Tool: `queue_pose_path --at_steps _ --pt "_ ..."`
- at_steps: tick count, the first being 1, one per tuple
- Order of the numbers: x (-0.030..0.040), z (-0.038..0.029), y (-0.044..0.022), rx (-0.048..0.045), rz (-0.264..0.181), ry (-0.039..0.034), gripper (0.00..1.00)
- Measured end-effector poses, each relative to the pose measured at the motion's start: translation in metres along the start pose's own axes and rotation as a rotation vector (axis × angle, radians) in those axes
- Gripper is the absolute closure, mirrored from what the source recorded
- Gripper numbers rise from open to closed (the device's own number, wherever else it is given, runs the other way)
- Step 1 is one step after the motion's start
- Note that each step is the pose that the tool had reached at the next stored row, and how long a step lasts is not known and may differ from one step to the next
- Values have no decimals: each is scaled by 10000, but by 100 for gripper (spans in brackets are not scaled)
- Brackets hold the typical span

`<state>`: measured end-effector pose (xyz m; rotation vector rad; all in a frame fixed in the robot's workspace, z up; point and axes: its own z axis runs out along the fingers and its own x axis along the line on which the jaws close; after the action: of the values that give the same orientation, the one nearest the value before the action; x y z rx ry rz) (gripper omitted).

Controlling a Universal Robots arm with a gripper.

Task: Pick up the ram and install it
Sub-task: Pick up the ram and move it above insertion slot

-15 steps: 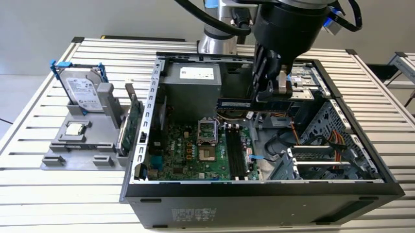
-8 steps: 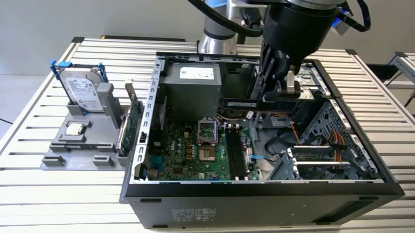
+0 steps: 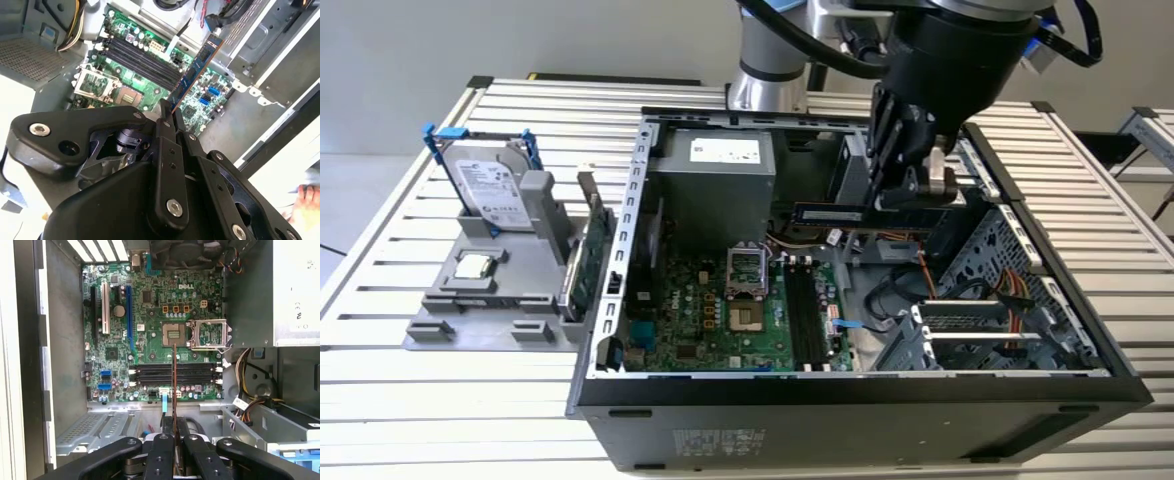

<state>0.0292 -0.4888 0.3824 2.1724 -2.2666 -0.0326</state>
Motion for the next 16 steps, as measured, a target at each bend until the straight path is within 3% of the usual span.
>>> queue_pose_path --at_steps 16 --pt "-11 -4 -255 0 0 0 100"
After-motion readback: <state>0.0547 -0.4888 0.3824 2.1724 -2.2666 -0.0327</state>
